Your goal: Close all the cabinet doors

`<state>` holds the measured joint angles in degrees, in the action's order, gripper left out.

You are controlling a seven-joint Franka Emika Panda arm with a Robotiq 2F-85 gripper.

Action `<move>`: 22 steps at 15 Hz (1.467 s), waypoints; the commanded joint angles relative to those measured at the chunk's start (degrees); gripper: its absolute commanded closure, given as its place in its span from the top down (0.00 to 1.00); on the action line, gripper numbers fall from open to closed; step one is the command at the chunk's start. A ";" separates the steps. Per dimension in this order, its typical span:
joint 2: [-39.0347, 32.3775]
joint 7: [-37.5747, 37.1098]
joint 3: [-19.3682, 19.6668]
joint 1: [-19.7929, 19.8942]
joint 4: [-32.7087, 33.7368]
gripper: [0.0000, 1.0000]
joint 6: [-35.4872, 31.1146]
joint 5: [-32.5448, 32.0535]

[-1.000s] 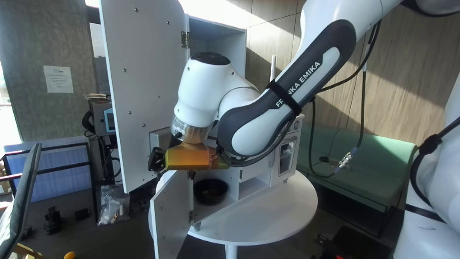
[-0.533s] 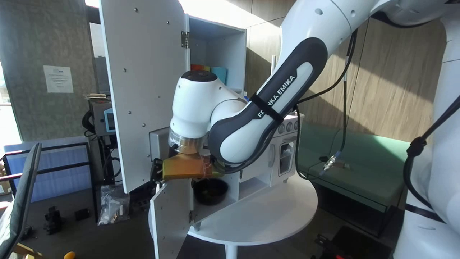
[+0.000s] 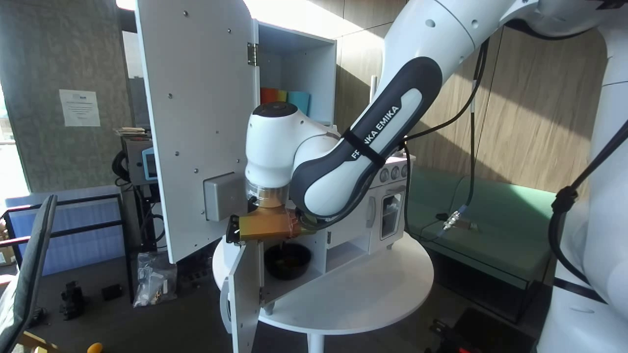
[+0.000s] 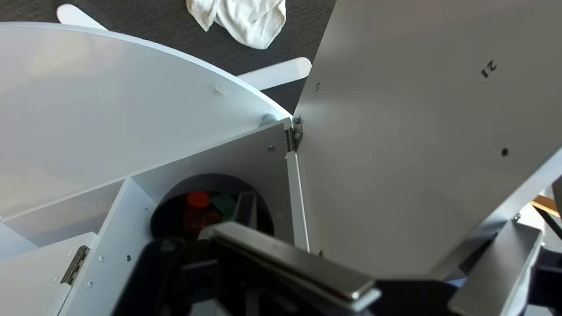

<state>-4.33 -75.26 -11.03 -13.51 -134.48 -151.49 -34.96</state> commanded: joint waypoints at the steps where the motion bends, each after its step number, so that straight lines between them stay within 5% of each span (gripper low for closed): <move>1: 3.45 0.41 1.01 -0.04 -2.40 1.00 5.98 -1.54; 5: 6.91 5.84 0.30 0.29 -7.08 1.00 12.15 0.51; 13: 14.09 -5.54 -0.22 3.27 -12.72 1.00 17.76 -23.25; 20: 17.18 -11.47 0.47 5.14 -14.63 1.00 21.69 -32.01; 22: 18.11 -9.26 1.36 5.31 -16.18 1.00 22.73 -30.12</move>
<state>10.87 -84.90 -10.27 -8.79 -148.18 -130.31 -64.82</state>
